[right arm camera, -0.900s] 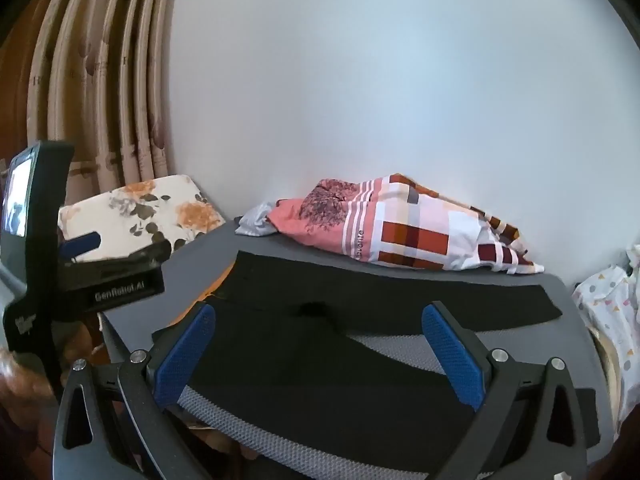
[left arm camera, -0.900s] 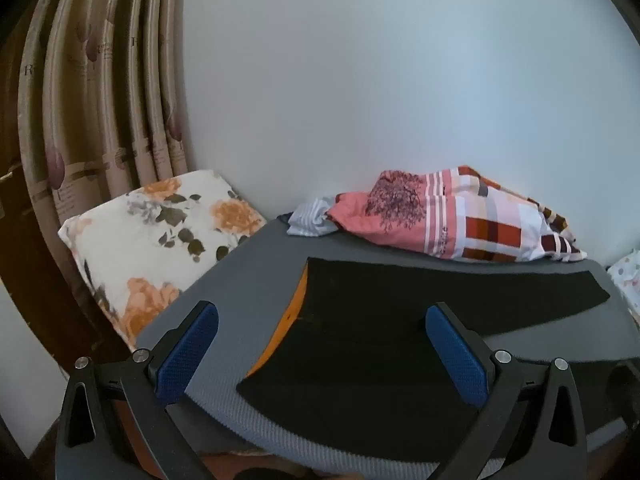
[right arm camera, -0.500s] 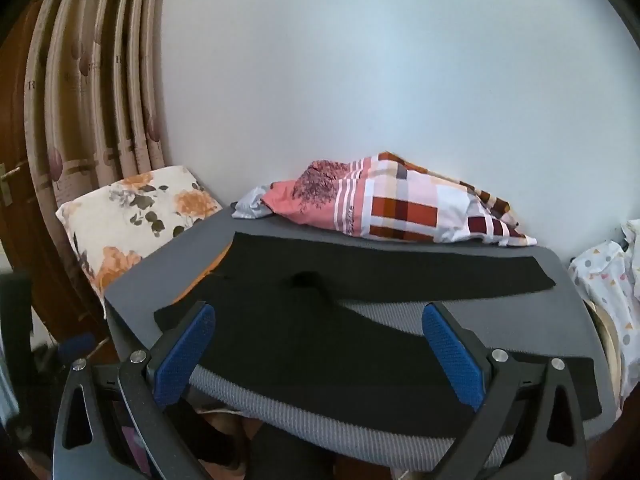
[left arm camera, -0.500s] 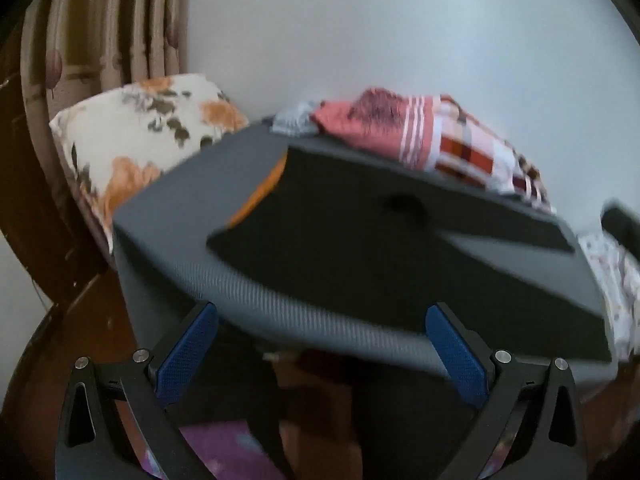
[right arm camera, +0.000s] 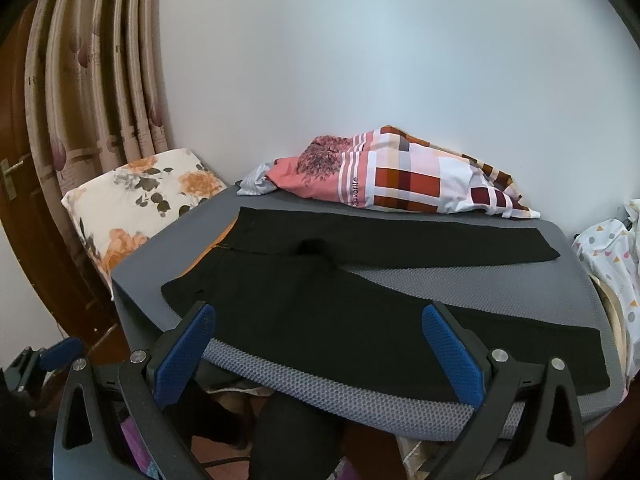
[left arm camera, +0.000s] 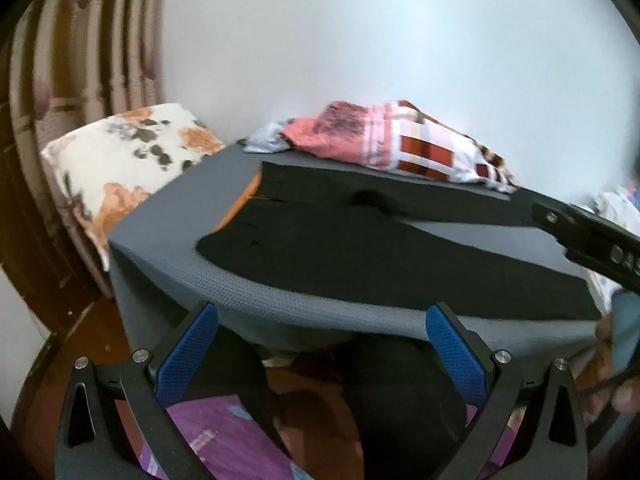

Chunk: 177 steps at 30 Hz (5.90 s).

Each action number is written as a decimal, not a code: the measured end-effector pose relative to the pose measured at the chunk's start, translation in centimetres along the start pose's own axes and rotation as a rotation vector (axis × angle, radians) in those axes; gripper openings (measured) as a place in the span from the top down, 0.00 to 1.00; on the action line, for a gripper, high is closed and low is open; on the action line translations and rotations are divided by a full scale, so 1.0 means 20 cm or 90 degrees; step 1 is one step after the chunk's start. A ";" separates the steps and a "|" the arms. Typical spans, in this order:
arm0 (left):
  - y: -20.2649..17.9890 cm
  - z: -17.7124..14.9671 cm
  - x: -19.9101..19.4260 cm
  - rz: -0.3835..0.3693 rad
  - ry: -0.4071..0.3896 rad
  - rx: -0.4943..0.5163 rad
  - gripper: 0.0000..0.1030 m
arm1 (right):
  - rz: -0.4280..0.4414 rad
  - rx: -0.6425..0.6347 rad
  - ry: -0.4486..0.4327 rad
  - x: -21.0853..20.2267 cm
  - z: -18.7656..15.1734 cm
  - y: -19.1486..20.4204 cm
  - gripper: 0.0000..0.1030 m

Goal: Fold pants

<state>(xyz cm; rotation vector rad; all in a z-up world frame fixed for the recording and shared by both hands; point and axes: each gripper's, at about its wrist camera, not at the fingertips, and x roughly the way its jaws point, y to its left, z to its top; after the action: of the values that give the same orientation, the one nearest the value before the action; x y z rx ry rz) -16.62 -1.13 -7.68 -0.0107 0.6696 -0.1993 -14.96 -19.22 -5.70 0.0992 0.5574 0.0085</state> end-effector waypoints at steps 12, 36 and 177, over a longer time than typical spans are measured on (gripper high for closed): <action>0.11 0.22 0.21 -0.096 -0.001 0.055 0.00 | -0.023 -0.020 0.010 0.14 0.10 0.01 0.00; 0.96 1.30 2.32 -0.138 0.156 0.148 0.61 | -0.026 0.029 0.172 1.01 0.14 -0.12 0.00; 0.64 0.33 1.39 -0.062 0.175 0.125 0.33 | 0.058 0.724 0.129 0.84 -0.38 -2.18 0.95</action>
<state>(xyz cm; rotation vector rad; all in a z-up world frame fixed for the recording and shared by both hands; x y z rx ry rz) 11.05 5.81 -20.56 0.1750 0.9214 -0.3632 -5.43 -61.33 -25.15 1.2421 0.7040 -0.2153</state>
